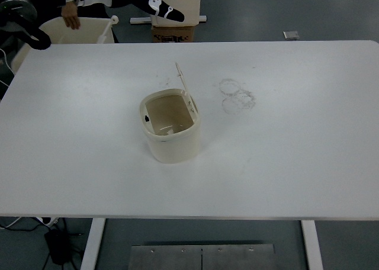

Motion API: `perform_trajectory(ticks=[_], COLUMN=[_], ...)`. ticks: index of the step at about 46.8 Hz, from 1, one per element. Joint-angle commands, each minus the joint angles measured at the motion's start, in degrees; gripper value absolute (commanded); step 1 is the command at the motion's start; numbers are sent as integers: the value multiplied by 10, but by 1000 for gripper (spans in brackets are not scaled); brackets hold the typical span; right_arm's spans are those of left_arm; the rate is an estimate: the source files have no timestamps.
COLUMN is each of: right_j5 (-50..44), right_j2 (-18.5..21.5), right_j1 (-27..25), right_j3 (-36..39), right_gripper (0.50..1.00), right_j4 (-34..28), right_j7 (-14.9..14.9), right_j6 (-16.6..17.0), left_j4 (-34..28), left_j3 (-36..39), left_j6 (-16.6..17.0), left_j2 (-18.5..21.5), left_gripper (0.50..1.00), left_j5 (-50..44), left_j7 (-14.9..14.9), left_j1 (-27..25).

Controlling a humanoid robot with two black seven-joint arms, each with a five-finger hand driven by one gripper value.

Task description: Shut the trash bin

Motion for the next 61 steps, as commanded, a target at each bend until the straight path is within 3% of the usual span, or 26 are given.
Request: perform_trajectory(ticks=[1,7,20,32,51,61], right_j5=[0,0,0,0,0,0], right_j2=[0,0,0,0,0,0], right_j1=[1,1,0,0,1,1], right_j3=[0,0,0,0,0,0], right_gripper=[993,993,993,993,993,993], right_j4=[0,0,0,0,0,0], right_j7=[0,0,0,0,0,1], right_j6=[0,0,0,0,0,0], left_j4=[-14,-30,-57,-86,-154,-155], left_j3=[24,67,80,81,82,82], left_j6=[-23,-58,-58,-58,-58,-58], left_j2=[1,1,0,-2,73,72], left_gripper=[1000,1000,1000,1000,1000,1000], left_j5=[24,43,154,201,204,204], left_j7=[6,7,7,6,7,7], left_j1=[-20,-42,-48,-34,-35,-20])
